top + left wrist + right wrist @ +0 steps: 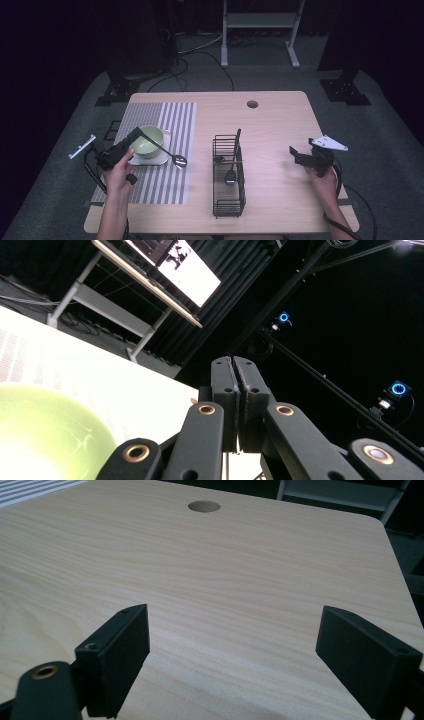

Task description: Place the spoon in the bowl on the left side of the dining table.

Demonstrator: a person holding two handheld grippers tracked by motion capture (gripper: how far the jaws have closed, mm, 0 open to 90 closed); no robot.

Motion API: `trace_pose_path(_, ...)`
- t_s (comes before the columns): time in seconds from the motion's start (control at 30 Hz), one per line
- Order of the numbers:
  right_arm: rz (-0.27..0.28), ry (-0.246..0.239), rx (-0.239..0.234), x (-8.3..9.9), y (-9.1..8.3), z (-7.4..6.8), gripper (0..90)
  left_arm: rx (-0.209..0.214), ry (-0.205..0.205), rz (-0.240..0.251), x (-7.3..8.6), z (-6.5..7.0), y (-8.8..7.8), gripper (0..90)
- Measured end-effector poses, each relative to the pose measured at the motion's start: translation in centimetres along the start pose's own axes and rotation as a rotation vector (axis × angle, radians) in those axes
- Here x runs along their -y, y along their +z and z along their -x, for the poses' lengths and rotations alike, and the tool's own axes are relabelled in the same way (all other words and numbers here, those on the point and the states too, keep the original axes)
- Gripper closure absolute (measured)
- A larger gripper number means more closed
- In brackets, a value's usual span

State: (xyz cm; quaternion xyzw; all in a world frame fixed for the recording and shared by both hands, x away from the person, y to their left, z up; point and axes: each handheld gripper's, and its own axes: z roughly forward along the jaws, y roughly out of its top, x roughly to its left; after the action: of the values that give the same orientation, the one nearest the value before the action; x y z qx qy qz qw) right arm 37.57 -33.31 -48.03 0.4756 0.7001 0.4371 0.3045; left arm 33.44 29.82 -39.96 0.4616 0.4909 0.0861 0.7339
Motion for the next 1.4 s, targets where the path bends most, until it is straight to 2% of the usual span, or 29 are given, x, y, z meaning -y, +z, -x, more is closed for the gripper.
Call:
trace_pose_path(0.3, -0.008, 0.003, 0.001, 0.0, 0.1, 0.1, 12.9, -0.038, -0.017, 0.025, -1.2, -1.2, -0.2, 88.9)
trace_pose_path(0.77, -0.015, 0.008, -0.001, -0.1, 0.1, 0.1, 12.9, -0.087, 0.009, 0.042, -3.7, -1.8, 0.1, 89.0)
trace_pose_path(1.4, -0.025, 0.013, 0.003, -0.1, 0.2, 0.1, 12.9, -0.144, 0.004, 0.056, -5.2, -3.4, -0.1, 89.0)
